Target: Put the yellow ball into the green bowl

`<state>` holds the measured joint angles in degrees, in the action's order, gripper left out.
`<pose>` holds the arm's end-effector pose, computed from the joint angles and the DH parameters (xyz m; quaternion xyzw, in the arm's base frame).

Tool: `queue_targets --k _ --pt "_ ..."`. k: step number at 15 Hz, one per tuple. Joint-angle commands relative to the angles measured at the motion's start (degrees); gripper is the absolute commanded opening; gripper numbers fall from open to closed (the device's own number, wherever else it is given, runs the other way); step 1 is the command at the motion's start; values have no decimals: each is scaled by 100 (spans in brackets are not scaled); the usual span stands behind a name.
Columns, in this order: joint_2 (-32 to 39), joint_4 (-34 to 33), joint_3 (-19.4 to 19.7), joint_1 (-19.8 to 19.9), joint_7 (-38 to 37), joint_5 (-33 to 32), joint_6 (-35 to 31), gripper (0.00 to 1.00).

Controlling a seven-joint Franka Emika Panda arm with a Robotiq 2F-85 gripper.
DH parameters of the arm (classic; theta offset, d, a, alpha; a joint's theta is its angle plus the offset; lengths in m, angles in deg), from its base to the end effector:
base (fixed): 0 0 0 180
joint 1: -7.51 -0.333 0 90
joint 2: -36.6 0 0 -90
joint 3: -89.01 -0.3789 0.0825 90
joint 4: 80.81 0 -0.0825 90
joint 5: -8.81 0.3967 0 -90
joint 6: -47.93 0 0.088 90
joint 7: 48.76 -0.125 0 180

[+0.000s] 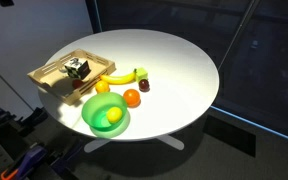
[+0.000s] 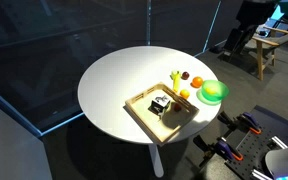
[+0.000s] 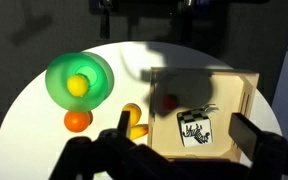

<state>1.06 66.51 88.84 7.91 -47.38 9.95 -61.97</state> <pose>0.3297 0.0005 0.4909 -0.9998 -0.0062 0.0163 0.0087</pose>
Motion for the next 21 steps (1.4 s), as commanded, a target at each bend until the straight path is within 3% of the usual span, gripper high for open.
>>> queue_targets --k 1,21 --pt "2 -10 21 -23 -11 -14 12 100" --pt "245 -189 -4 16 -118 -28 -209 100"
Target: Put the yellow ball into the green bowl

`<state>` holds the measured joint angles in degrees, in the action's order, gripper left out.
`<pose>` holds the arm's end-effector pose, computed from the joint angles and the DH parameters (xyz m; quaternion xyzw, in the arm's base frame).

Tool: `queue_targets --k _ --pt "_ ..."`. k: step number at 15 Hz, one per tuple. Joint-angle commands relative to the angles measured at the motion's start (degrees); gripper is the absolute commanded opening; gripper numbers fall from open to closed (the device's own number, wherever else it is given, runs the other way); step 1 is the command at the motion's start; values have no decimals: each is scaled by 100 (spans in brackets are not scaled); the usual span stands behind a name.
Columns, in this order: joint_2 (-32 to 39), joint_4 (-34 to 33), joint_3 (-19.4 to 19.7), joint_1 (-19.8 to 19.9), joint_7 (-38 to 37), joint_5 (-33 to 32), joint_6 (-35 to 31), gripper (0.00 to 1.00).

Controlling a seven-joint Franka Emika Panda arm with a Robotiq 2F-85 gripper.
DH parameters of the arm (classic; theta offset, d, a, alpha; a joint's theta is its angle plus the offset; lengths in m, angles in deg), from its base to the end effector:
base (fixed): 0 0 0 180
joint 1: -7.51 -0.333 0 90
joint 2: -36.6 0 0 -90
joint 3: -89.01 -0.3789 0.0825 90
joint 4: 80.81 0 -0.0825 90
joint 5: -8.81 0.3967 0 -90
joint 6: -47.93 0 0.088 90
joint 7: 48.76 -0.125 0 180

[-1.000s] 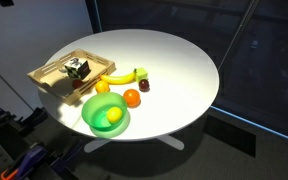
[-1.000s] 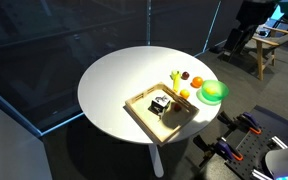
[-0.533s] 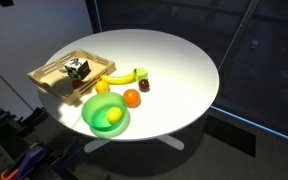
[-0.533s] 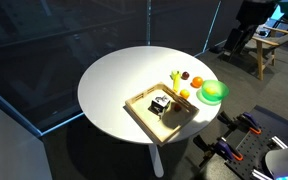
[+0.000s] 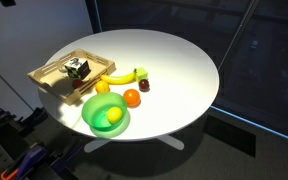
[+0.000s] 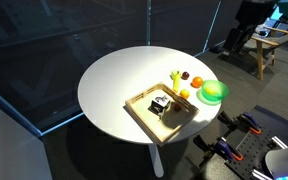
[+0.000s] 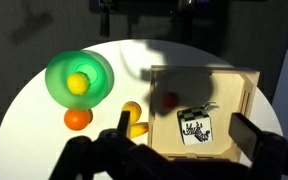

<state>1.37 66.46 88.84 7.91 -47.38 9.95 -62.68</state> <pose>0.3324 0.0005 0.4906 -0.9999 -0.0061 0.0124 0.0086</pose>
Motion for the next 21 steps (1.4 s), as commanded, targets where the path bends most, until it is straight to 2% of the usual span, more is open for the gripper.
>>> queue_targets --k 1,8,14,21 --pt "288 -239 10 21 -128 -6 -176 100" --pt "1038 -590 91 211 -479 -14 -867 100" --pt "1744 -928 181 475 -987 -12 -973 100" --pt "2460 -1231 153 661 -2406 -55 -1363 100"
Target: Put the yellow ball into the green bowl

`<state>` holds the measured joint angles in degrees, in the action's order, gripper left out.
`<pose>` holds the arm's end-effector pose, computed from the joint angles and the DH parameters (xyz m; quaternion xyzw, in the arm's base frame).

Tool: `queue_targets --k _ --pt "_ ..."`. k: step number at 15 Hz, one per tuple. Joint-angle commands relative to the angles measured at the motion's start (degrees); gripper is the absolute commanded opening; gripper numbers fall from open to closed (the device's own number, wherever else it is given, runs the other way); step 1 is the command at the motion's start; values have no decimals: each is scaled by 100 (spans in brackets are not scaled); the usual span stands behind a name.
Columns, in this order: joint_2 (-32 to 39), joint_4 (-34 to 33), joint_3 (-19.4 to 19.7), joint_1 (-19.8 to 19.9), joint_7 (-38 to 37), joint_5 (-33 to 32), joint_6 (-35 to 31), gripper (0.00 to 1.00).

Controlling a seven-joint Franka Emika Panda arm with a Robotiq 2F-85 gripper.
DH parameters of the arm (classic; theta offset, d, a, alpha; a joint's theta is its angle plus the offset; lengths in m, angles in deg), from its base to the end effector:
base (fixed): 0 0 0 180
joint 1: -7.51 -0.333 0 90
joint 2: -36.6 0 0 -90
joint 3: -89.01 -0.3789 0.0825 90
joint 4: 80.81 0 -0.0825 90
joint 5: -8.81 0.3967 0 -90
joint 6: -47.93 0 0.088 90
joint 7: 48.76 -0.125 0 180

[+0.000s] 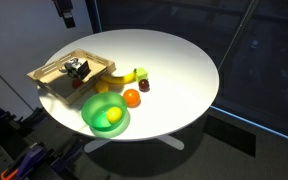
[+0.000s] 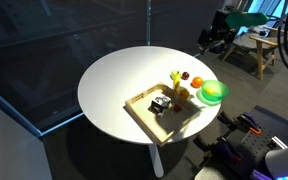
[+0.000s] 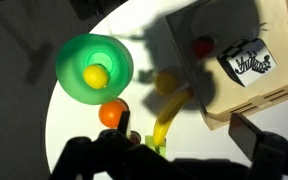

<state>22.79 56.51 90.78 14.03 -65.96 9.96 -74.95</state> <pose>0.4480 -0.0645 0.4444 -0.9742 0.2255 0.0065 0.0116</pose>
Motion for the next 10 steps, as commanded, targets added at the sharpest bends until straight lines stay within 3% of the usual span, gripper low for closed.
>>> queue_targets --k 1,5,10 --pt "402 -263 -45 43 -704 -70 -188 100" --pt "708 -355 -33 5 -1134 -96 -299 100" --pt "740 -288 26 -42 -1024 -6 -318 100"
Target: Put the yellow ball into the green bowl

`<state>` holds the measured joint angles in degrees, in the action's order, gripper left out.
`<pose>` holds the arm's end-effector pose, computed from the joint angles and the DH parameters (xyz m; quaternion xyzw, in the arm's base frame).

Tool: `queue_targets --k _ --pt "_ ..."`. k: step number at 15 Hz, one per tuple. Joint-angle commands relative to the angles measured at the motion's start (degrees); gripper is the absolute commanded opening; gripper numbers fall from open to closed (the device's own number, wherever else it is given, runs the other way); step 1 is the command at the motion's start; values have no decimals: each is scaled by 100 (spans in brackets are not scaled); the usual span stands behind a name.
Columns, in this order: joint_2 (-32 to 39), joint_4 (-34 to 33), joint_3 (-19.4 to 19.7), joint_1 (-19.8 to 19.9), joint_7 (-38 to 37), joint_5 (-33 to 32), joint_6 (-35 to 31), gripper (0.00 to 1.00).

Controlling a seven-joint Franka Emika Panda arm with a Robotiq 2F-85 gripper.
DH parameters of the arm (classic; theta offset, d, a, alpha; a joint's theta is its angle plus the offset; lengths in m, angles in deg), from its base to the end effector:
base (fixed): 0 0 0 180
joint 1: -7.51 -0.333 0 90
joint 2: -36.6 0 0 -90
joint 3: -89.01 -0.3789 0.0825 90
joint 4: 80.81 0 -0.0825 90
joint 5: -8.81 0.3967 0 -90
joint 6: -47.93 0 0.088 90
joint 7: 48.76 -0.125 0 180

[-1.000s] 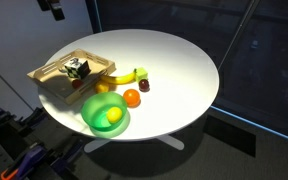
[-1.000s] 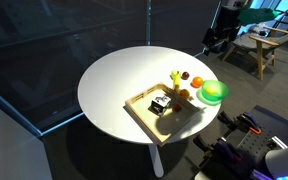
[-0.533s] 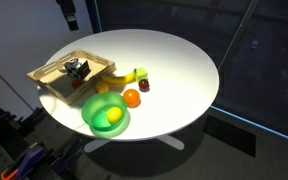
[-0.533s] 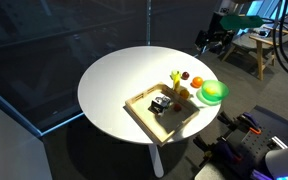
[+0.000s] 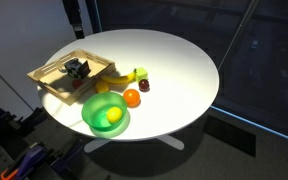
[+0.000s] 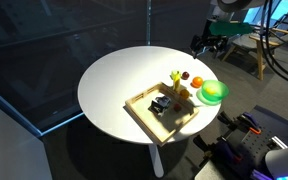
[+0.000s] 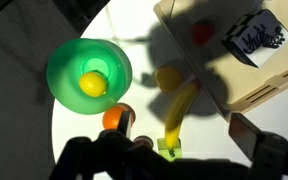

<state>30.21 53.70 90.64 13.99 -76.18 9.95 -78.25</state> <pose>0.4818 -0.0678 0.4108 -0.9503 0.3107 0.0183 0.0065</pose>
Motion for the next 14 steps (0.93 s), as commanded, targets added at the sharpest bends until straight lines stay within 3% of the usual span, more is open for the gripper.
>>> queue_targets --k 1,7,14 --pt "13 -21 41 -40 -9 -5 12 100" --pt "46 -36 48 -36 18 -17 -5 100" --pt "661 -48 88 -60 130 -113 -473 100"
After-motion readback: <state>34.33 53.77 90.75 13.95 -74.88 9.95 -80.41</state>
